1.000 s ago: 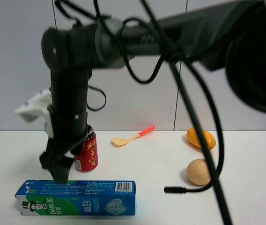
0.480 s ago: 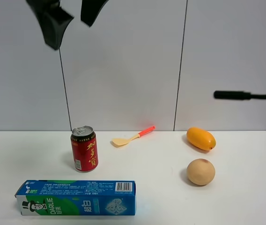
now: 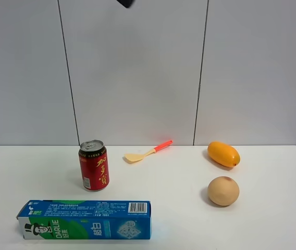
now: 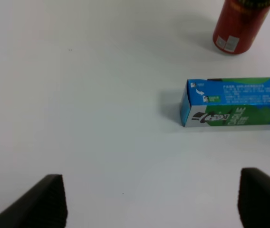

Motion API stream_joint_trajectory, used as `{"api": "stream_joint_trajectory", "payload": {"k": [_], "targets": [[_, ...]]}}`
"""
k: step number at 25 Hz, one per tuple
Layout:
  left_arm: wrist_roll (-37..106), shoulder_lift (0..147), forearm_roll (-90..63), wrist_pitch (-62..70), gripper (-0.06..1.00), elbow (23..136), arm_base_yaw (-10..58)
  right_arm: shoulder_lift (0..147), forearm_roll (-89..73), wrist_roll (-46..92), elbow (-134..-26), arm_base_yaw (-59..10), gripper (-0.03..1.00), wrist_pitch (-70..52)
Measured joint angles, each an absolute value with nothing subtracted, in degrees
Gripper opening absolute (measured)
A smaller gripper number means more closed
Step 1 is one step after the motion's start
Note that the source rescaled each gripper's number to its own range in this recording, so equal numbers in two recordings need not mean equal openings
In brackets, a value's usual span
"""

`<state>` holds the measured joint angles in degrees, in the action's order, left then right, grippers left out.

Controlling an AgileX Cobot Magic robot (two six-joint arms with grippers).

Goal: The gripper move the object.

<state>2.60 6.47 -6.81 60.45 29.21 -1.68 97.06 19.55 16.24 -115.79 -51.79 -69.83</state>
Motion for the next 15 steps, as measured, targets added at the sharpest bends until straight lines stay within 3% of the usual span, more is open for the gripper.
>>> {"api": "stream_joint_trajectory", "payload": {"k": [9,15], "targets": [[2.6,6.5,-6.8,60.5,1.0,29.2,-1.7,73.3,19.0,5.8,-80.4,-43.1,1.0,-64.0],[2.6,6.5,-6.8,60.5,1.0,29.2,-1.7,54.9,14.4,0.0,-60.4,-33.8,1.0,-59.8]]}}
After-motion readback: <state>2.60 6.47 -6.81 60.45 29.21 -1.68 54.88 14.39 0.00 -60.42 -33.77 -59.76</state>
